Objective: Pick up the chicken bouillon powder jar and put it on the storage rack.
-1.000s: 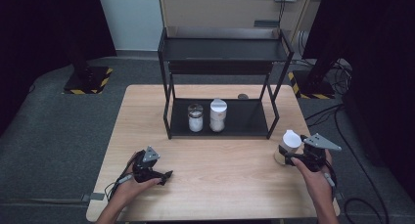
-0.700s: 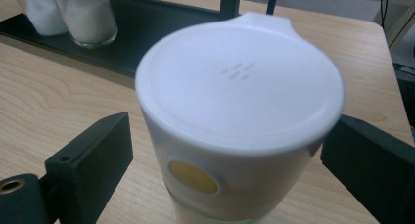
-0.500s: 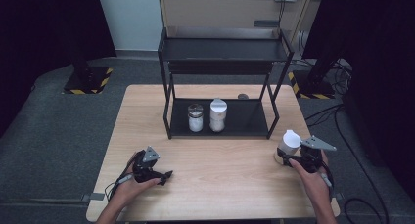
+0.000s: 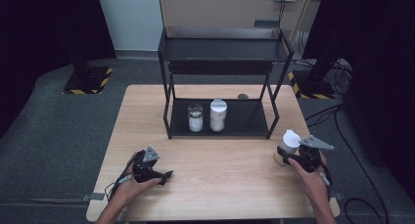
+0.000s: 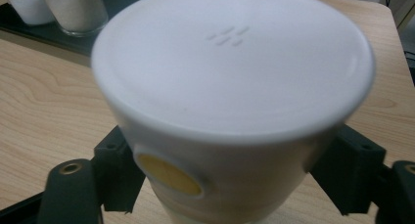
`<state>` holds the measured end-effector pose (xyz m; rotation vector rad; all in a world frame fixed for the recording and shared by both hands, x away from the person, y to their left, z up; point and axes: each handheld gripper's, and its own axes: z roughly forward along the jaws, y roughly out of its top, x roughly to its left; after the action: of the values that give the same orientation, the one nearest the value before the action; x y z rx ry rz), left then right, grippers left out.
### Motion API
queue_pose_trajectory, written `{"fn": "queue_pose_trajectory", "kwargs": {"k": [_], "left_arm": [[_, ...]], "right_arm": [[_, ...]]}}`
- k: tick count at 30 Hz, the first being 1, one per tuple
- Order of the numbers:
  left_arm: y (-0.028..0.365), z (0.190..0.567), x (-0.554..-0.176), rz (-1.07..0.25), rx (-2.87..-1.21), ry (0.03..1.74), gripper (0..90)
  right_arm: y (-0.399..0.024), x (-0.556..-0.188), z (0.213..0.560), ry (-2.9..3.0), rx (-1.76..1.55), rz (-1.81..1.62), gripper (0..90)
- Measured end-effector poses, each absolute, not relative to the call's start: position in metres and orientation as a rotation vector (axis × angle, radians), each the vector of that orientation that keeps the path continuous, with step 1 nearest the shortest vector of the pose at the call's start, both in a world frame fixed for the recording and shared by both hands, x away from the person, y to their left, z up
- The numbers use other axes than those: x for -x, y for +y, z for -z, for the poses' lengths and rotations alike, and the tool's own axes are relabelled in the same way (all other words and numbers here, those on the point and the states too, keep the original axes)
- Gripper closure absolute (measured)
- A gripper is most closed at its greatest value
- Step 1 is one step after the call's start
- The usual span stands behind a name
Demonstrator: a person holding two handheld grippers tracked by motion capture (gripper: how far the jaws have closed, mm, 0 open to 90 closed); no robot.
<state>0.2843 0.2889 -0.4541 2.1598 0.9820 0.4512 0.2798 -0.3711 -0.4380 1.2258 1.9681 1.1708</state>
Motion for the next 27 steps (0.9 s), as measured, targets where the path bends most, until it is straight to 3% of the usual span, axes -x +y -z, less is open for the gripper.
{"fn": "queue_pose_trajectory", "kwargs": {"k": [4, 27], "left_arm": [[0.2889, 0.4541, -0.2843, -0.451, -2.160, 0.982, 0.0], [0.2889, 0.4540, -0.2843, -0.451, -2.160, 0.982, 0.0]], "right_arm": [[-0.3688, -0.2799, 0.4359, 1.980, -1.215, -1.168, 30.9], [-0.3658, -0.2788, 0.4303, 1.985, -1.255, -1.175, 31.5]]}}
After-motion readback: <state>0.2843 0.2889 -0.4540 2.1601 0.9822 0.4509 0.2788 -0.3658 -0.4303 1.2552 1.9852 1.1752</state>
